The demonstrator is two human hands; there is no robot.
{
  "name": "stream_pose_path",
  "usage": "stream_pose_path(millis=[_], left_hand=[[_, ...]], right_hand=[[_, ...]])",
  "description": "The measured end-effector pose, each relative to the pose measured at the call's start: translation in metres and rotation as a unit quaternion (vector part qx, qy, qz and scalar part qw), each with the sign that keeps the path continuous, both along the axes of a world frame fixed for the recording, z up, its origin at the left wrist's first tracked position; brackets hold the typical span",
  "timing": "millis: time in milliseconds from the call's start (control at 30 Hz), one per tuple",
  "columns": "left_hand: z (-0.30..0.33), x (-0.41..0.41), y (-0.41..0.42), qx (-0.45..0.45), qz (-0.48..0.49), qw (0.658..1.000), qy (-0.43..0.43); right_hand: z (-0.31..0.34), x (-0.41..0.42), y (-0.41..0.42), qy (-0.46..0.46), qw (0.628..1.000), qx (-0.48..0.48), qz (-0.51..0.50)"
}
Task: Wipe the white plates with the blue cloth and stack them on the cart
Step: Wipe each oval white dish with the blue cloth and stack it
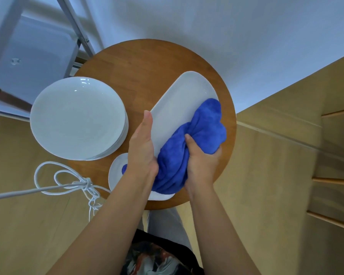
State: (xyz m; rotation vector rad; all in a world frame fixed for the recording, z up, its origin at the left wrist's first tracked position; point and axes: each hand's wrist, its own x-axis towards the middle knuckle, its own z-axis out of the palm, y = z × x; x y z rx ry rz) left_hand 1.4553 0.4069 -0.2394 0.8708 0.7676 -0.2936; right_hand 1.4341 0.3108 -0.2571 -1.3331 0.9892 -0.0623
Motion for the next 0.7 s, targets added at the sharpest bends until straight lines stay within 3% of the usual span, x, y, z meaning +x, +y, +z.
stream_pose_path(millis=[100, 167, 233, 367, 500, 700], left_hand=[[0.001, 0.003, 0.012, 0.036, -0.106, 0.993, -0.045], [0.004, 0.011, 0.028, 0.077, -0.199, 0.975, -0.066], [0.007, 0.021, 0.04, 0.062, -0.259, 0.962, -0.063], [0.013, 0.041, 0.044, 0.056, -0.263, 0.963, 0.004], [0.012, 0.045, 0.035, -0.016, -0.216, 0.976, 0.021], [0.001, 0.039, 0.017, -0.045, -0.136, 0.99, -0.01]], right_hand=[[0.004, -0.013, -0.012, 0.01, 1.0, 0.005, 0.015], [0.011, -0.016, -0.029, -0.005, 0.998, -0.009, 0.064], [0.019, -0.015, -0.047, -0.033, 0.99, -0.043, 0.133], [0.029, -0.011, -0.055, -0.042, 0.951, -0.08, 0.296], [0.023, -0.015, -0.048, -0.052, 0.968, -0.082, 0.233], [0.006, -0.038, -0.026, -0.017, 0.993, -0.095, 0.065]])
